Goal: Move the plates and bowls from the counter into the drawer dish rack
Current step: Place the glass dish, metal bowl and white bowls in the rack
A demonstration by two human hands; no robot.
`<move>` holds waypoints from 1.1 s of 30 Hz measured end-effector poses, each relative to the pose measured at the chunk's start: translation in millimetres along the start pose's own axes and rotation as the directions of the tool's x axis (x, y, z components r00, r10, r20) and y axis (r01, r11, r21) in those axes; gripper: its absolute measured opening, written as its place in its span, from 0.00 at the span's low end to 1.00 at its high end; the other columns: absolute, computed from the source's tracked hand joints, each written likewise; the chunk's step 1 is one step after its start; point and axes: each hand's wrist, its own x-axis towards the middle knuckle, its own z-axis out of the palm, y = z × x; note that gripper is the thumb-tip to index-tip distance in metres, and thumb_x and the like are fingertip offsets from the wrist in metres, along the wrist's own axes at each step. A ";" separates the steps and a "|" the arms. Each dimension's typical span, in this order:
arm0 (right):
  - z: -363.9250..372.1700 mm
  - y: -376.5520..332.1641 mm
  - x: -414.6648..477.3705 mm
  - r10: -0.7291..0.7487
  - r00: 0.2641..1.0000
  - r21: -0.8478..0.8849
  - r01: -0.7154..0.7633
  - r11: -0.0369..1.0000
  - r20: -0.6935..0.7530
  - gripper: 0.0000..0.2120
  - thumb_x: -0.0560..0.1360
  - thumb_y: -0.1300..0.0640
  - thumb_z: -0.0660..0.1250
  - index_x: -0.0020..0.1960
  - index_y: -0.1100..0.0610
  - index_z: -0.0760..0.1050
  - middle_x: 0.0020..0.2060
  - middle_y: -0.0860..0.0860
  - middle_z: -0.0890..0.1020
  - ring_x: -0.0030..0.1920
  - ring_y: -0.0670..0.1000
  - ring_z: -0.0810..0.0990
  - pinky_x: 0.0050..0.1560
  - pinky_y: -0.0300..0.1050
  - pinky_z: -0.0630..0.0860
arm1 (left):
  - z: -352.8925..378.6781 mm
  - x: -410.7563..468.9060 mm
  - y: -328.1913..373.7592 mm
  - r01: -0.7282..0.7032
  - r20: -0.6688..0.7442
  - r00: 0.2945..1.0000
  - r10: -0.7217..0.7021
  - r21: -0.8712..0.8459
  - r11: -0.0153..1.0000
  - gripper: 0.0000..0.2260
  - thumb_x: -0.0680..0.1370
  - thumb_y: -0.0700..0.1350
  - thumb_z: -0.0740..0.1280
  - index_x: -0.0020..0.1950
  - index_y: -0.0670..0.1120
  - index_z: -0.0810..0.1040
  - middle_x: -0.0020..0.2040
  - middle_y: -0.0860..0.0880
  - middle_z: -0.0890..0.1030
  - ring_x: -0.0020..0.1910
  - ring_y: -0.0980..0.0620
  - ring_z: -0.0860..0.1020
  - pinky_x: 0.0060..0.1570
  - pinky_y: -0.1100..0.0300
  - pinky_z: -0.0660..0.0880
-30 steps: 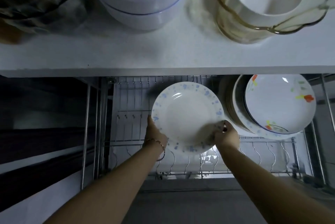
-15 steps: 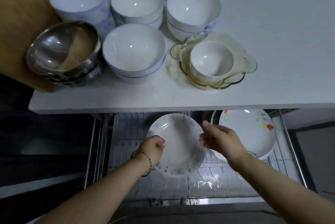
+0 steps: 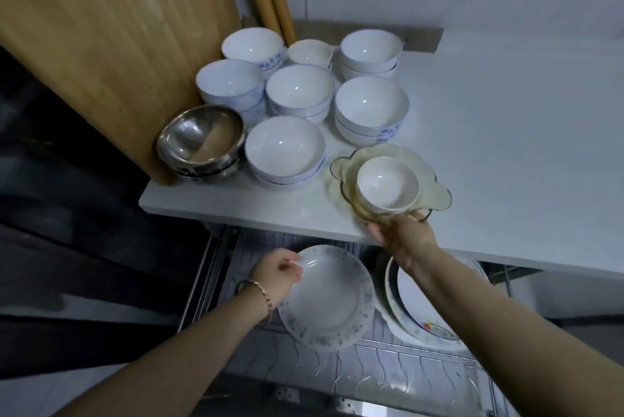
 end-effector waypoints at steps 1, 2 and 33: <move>-8.7 3.4 -6.8 0.014 1.000 -0.025 -0.014 1.000 0.001 0.21 0.76 0.69 0.62 0.67 0.56 0.68 0.55 0.61 0.79 0.37 0.55 0.82 0.28 0.42 0.81 | -0.1 -5.5 7.3 0.019 0.010 1.000 -0.019 -0.096 0.995 0.11 0.76 0.31 0.61 0.56 0.41 0.75 0.40 0.46 0.78 0.33 0.55 0.79 0.40 0.64 0.74; -18.2 7.1 -14.3 0.028 1.000 -0.068 -0.027 0.997 0.009 0.21 0.76 0.68 0.62 0.67 0.58 0.68 0.55 0.61 0.79 0.36 0.54 0.82 0.27 0.40 0.81 | -0.4 -11.8 15.8 0.050 0.040 0.998 -0.043 -0.190 0.980 0.13 0.77 0.33 0.62 0.61 0.41 0.72 0.41 0.45 0.78 0.33 0.54 0.79 0.40 0.62 0.74; 111.2 287.3 28.2 0.290 0.954 0.058 -0.286 0.956 -0.072 0.29 0.67 0.78 0.60 0.65 0.59 0.69 0.60 0.66 0.78 0.44 0.61 0.81 0.45 0.53 0.82 | -152.0 121.8 -173.7 0.324 -0.202 0.938 -0.282 0.216 0.921 0.19 0.79 0.42 0.60 0.70 0.38 0.68 0.66 0.38 0.74 0.64 0.41 0.74 0.64 0.54 0.71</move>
